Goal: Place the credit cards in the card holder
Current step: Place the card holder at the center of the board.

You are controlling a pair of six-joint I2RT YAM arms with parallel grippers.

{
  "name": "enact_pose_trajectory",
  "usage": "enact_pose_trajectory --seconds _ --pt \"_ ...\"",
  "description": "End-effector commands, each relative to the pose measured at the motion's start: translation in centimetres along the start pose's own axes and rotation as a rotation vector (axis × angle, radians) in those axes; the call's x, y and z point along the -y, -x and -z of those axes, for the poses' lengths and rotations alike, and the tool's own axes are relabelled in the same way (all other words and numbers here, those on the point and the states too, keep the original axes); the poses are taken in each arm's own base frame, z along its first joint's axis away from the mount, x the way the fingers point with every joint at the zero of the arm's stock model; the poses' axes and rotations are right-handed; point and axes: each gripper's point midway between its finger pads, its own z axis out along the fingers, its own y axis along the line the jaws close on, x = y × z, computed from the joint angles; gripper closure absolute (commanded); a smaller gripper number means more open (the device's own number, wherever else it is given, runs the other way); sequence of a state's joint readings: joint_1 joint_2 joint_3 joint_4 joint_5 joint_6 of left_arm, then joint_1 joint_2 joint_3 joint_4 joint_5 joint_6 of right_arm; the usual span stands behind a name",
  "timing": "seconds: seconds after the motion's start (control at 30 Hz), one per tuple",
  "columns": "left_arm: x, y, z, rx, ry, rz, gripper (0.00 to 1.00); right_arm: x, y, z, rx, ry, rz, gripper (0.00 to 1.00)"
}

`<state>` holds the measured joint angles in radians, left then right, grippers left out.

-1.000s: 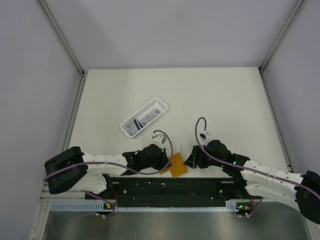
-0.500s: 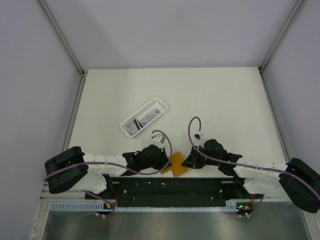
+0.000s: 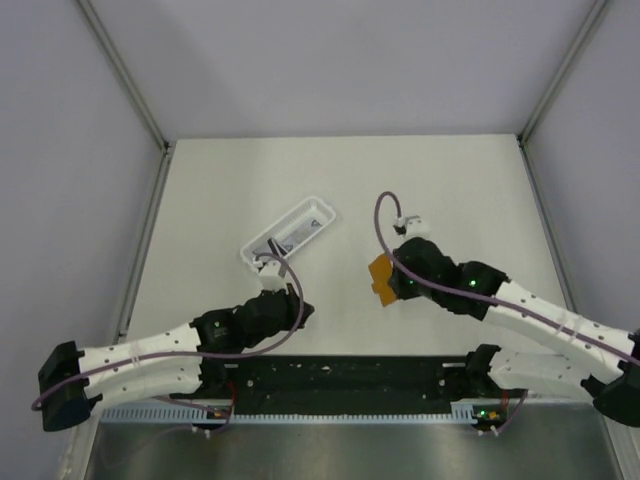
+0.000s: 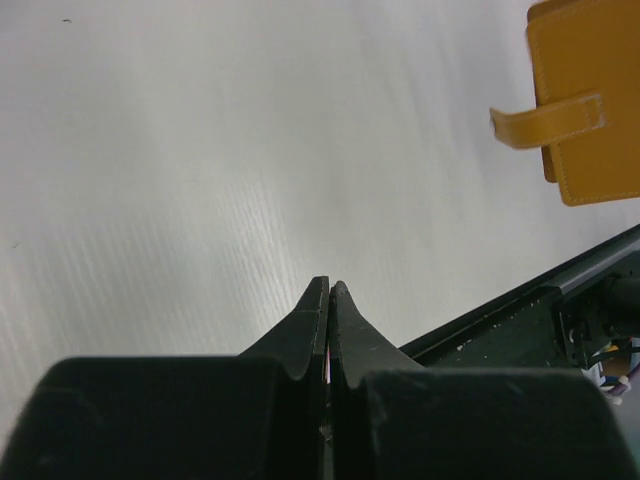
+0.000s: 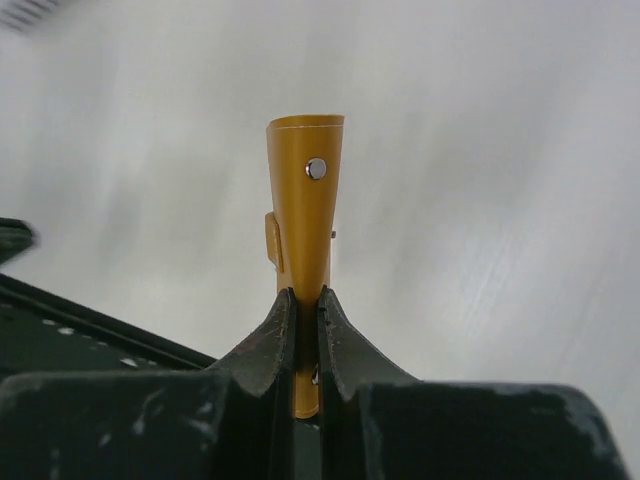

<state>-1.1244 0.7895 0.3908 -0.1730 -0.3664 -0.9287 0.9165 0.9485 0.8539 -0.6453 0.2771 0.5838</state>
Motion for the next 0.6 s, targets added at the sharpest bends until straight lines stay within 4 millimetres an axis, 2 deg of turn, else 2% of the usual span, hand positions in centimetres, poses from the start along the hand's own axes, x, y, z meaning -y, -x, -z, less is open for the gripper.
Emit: enact_pose_trajectory --seconds 0.0,0.1,0.3,0.33,0.37,0.43,0.5,0.57 --pt "-1.5 0.5 0.7 0.025 0.066 -0.003 1.0 5.4 -4.2 0.0 -0.181 -0.392 0.234 1.0" --pt "-2.0 -0.2 0.7 0.005 0.073 0.008 1.0 4.1 -5.8 -1.5 -0.212 -0.449 0.299 1.0" --pt "-2.5 -0.8 0.7 -0.007 0.08 0.021 1.0 -0.1 -8.3 -3.8 -0.226 -0.381 0.376 1.0" --pt "-2.5 -0.7 0.8 -0.004 0.079 0.022 1.0 -0.7 -8.7 -4.1 -0.233 -0.368 0.387 0.94" --pt "-2.6 -0.8 0.7 -0.004 0.082 0.023 1.0 -1.7 -9.2 -4.4 -0.237 -0.34 0.392 0.81" --pt "-2.8 -0.8 0.8 -0.002 0.087 0.023 1.0 -3.7 -10.2 -4.9 -0.248 -0.27 0.391 0.63" --pt "-3.2 -1.0 0.8 -0.003 0.099 0.027 1.0 -6.5 -11.3 -5.1 -0.266 -0.145 0.366 0.55" --pt "-3.5 -1.2 0.7 -0.005 0.108 0.031 1.0 -9.5 -12.1 -4.9 -0.287 0.026 0.322 0.54"
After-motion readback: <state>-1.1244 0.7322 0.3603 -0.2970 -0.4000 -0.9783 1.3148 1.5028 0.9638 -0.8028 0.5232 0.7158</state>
